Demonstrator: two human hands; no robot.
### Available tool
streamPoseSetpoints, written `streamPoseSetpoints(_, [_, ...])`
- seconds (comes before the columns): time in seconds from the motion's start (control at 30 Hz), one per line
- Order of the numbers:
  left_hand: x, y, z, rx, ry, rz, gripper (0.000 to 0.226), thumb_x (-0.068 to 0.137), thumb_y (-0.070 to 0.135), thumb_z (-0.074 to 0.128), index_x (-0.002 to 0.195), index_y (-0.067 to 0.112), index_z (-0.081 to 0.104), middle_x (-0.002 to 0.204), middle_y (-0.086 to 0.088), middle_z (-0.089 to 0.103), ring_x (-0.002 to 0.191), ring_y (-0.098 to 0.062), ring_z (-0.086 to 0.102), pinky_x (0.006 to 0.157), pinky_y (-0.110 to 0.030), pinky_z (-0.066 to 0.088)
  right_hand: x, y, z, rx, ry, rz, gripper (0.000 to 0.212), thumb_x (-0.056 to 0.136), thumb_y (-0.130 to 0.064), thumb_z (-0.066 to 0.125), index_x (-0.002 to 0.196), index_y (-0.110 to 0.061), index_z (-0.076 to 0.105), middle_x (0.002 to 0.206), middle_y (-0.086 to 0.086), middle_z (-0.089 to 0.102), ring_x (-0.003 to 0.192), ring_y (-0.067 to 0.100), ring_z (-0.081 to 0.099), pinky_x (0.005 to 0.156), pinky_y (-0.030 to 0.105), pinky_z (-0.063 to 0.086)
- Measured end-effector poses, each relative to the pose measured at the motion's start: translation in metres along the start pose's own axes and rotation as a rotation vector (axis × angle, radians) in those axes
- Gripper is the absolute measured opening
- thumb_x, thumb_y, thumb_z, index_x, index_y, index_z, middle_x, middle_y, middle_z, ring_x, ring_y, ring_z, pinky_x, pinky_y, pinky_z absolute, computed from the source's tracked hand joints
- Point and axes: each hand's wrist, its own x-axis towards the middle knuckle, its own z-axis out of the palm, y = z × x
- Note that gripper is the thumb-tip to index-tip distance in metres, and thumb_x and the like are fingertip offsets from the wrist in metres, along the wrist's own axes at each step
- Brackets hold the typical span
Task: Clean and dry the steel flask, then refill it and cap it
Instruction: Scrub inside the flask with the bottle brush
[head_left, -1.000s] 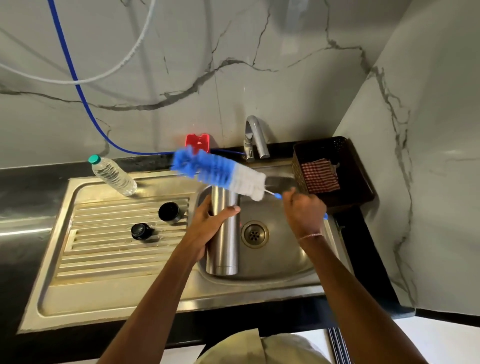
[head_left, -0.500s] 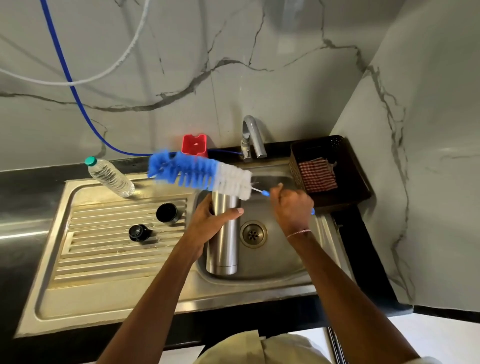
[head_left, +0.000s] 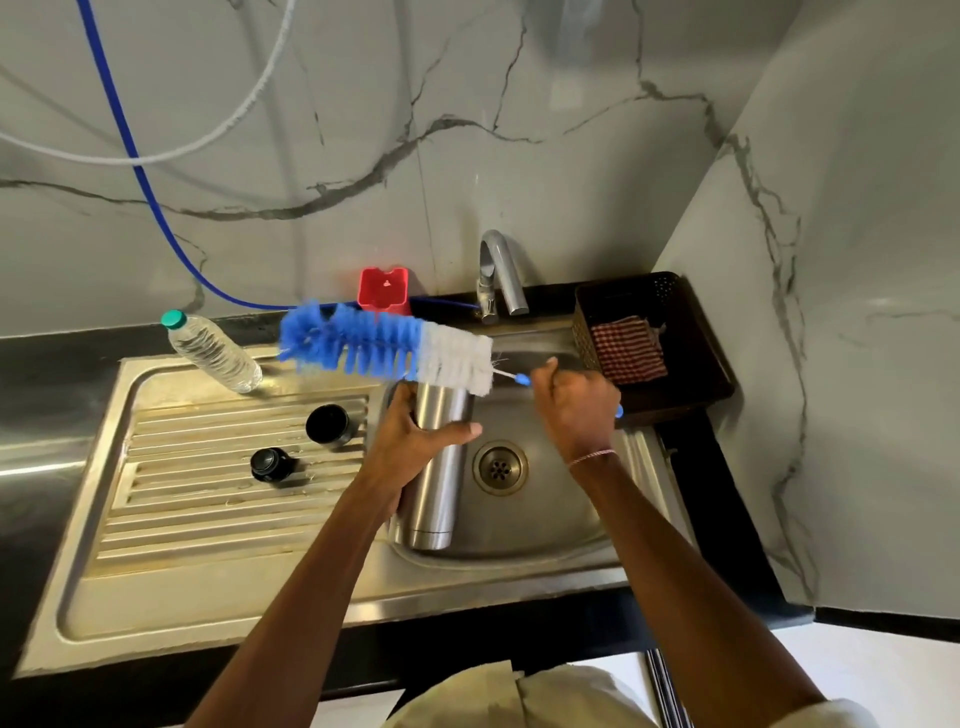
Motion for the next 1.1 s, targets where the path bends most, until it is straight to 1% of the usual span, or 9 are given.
streamPoseSetpoints(0.1, [-0.003, -0.001, -0.012, -0.100, 0.067, 0.003, 0.059, 0.072, 0.020, 0.093, 0.122, 0.026, 0.061, 0.107, 0.000, 0.076, 0.095, -0.021, 0.075, 0.080, -0.038, 0.058, -0.025, 0.036, 0.002, -0.211, -0.050, 0.028, 0.049, 0.097, -0.017, 0.050, 0.048, -0.015, 0.052, 0.037, -0.001, 0.042, 0.029, 0.018, 0.031, 0.047, 0.014, 0.012])
streamPoseSetpoints(0.27, [0.000, -0.007, -0.011, 0.039, 0.095, 0.012, 0.039, 0.073, 0.027, 0.092, 0.106, 0.023, 0.072, 0.088, 0.001, 0.078, 0.082, -0.018, 0.076, 0.077, -0.037, 0.061, -0.018, 0.027, -0.007, -0.107, 0.056, -0.025, 0.055, 0.098, -0.016, 0.041, 0.044, -0.012, 0.052, 0.034, 0.002, 0.040, 0.026, 0.017, 0.027, 0.049, 0.012, 0.011])
streamPoseSetpoints(0.37, [0.003, -0.005, -0.001, 0.043, 0.083, -0.046, 0.049, 0.066, 0.043, 0.086, 0.108, 0.025, 0.070, 0.089, 0.000, 0.078, 0.090, -0.025, 0.075, 0.082, -0.044, 0.061, 0.004, -0.001, -0.001, -0.018, 0.049, -0.052, 0.055, 0.099, -0.022, 0.041, 0.046, -0.016, 0.050, 0.035, -0.002, 0.038, 0.030, 0.014, 0.023, 0.045, 0.010, 0.010])
streamPoseSetpoints(0.43, [0.003, -0.003, -0.001, -0.029, 0.098, -0.057, 0.057, 0.068, 0.035, 0.086, 0.118, 0.022, 0.063, 0.097, -0.003, 0.076, 0.095, -0.027, 0.074, 0.082, -0.041, 0.060, 0.003, 0.003, 0.002, -0.016, 0.026, -0.064, 0.052, 0.097, -0.021, 0.044, 0.046, -0.015, 0.051, 0.035, -0.001, 0.040, 0.027, 0.017, 0.030, 0.042, 0.010, 0.016])
streamPoseSetpoints(0.57, [0.000, -0.001, -0.015, -0.137, 0.097, -0.059, 0.091, 0.049, 0.035, 0.099, 0.127, 0.020, 0.054, 0.111, -0.008, 0.074, 0.096, -0.025, 0.076, 0.084, -0.044, 0.061, -0.021, 0.045, 0.003, -0.171, 0.048, 0.053, 0.057, 0.097, -0.018, 0.042, 0.041, -0.012, 0.049, 0.035, 0.006, 0.044, 0.026, 0.022, 0.040, 0.048, 0.017, 0.014])
streamPoseSetpoints(0.77, [0.002, -0.002, -0.003, -0.043, 0.031, -0.021, 0.065, 0.058, 0.043, 0.093, 0.117, 0.032, 0.066, 0.105, 0.002, 0.077, 0.099, -0.021, 0.075, 0.089, -0.046, 0.059, 0.008, -0.004, 0.000, -0.044, 0.125, -0.007, 0.053, 0.094, -0.022, 0.046, 0.043, -0.012, 0.051, 0.035, 0.001, 0.040, 0.033, 0.016, 0.023, 0.048, 0.014, 0.010])
streamPoseSetpoints(0.9, [0.002, 0.000, -0.007, -0.098, 0.139, -0.043, 0.047, 0.069, 0.016, 0.090, 0.111, 0.016, 0.068, 0.092, -0.008, 0.076, 0.084, -0.027, 0.074, 0.070, -0.036, 0.057, 0.001, 0.014, -0.005, -0.079, 0.101, 0.019, 0.053, 0.093, -0.021, 0.047, 0.041, -0.011, 0.050, 0.034, 0.000, 0.037, 0.029, 0.017, 0.024, 0.049, 0.012, 0.005])
streamPoseSetpoints(1.03, [0.001, -0.003, -0.012, -0.132, 0.184, -0.084, 0.077, 0.059, 0.022, 0.093, 0.123, 0.013, 0.050, 0.104, -0.013, 0.071, 0.085, -0.024, 0.073, 0.069, -0.037, 0.057, -0.018, 0.041, -0.005, -0.142, 0.091, 0.082, 0.055, 0.093, -0.022, 0.046, 0.039, -0.009, 0.050, 0.033, 0.007, 0.042, 0.025, 0.023, 0.039, 0.049, 0.017, 0.020])
streamPoseSetpoints(1.1, [0.004, -0.004, -0.009, -0.091, 0.156, -0.083, 0.084, 0.054, 0.028, 0.100, 0.121, 0.016, 0.050, 0.109, -0.010, 0.071, 0.093, -0.024, 0.073, 0.077, -0.039, 0.059, -0.012, 0.027, -0.004, -0.096, 0.083, 0.055, 0.055, 0.093, -0.023, 0.045, 0.041, -0.009, 0.050, 0.034, 0.005, 0.041, 0.026, 0.022, 0.034, 0.050, 0.016, 0.016])
